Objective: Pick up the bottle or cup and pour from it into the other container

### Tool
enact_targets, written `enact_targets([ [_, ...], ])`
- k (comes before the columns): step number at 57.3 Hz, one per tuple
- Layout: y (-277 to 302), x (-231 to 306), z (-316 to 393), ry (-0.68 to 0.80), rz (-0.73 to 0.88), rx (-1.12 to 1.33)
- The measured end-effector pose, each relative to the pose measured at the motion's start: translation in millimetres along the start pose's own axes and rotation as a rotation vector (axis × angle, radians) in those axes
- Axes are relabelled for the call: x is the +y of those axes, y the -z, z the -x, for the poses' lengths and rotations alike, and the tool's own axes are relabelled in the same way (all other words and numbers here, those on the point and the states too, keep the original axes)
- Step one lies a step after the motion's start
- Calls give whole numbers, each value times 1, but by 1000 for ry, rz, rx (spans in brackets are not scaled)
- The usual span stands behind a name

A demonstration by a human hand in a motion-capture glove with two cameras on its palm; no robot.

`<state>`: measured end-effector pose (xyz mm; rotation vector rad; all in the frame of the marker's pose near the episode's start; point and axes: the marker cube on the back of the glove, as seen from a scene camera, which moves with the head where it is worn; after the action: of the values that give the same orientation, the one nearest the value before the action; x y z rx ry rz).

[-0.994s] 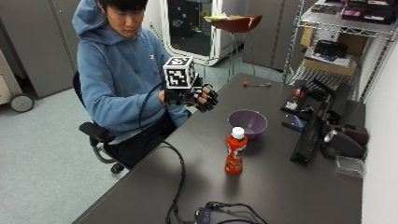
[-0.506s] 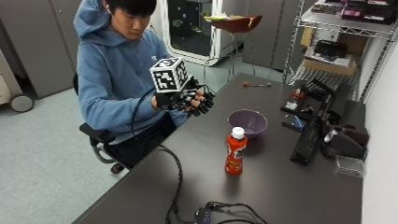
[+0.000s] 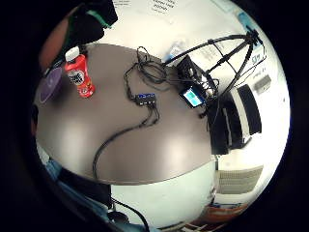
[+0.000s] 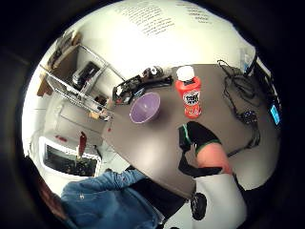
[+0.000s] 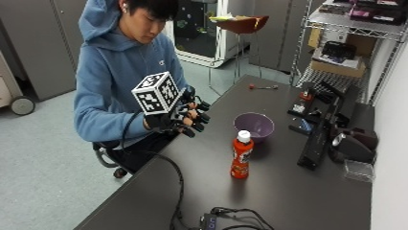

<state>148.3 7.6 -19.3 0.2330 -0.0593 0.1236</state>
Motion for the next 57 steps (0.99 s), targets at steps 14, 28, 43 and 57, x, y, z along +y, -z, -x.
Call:
enact_targets([
  [14,-15,-21,-31,-30,7,-134],
  [28,-35,-42,-54,-34,44,-224],
  [43,-62,-60,-60,-56,83,-328],
  [57,-95,-71,-43,-69,102,-422],
])
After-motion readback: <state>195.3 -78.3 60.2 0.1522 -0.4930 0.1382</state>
